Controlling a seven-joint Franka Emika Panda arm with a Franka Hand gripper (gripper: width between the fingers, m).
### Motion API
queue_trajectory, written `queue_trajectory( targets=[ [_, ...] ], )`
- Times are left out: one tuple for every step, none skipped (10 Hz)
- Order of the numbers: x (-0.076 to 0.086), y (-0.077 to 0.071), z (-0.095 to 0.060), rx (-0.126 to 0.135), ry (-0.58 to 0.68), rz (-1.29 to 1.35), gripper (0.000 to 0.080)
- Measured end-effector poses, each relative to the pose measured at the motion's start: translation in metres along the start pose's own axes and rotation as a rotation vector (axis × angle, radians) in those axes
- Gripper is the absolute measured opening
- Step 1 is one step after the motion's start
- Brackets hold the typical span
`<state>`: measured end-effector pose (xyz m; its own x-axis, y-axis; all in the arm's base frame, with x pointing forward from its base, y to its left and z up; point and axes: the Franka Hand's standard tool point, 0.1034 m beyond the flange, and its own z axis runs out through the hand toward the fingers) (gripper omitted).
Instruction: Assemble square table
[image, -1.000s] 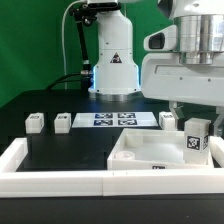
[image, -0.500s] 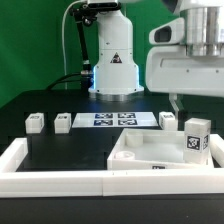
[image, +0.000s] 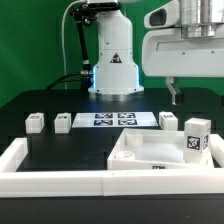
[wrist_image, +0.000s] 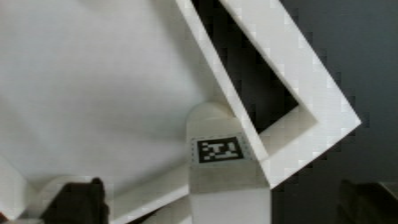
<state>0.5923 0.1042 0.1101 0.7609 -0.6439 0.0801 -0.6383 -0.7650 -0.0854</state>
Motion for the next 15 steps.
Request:
queue_trajectory(
  targets=[
    [-0.002, 0.000, 0.002, -0.006, 0.004, -0.036, 0.0648],
    [-0.009, -0.001, 0.006, -0.015, 0.012, -0.120, 0.0648],
    [-0.013, -0.001, 0.008, -0.014, 0.014, -0.226, 0.0648],
    [-0.013, 0.001, 0.007, -0.014, 0.014, -0.312, 0.0648],
    [-0.011, 0.005, 0.009, -0.015, 0.015, -0.433, 0.0648],
    [-0.011, 0.015, 0.012, -0.019, 0.008, -0.509, 0.0648],
    [-0.017, 0.024, 0.013, -0.020, 0.009, -0.510, 0.0648],
    [-0.017, 0.024, 0.013, -0.021, 0.007, -0.506, 0.0648],
    [-0.017, 0.025, 0.014, -0.022, 0.007, -0.506, 0.0648],
    [-0.017, 0.025, 0.014, -0.022, 0.006, -0.506, 0.0648],
    [-0.017, 0.025, 0.014, -0.022, 0.007, -0.509, 0.0648],
    [-0.015, 0.028, 0.015, -0.020, 0.023, -0.607, 0.0648],
    [-0.018, 0.032, 0.018, -0.020, 0.032, -0.674, 0.0648],
    [-0.017, 0.032, 0.013, -0.016, 0.034, -0.746, 0.0648],
    [-0.013, 0.033, 0.012, -0.011, 0.052, -0.811, 0.0648]
  ],
)
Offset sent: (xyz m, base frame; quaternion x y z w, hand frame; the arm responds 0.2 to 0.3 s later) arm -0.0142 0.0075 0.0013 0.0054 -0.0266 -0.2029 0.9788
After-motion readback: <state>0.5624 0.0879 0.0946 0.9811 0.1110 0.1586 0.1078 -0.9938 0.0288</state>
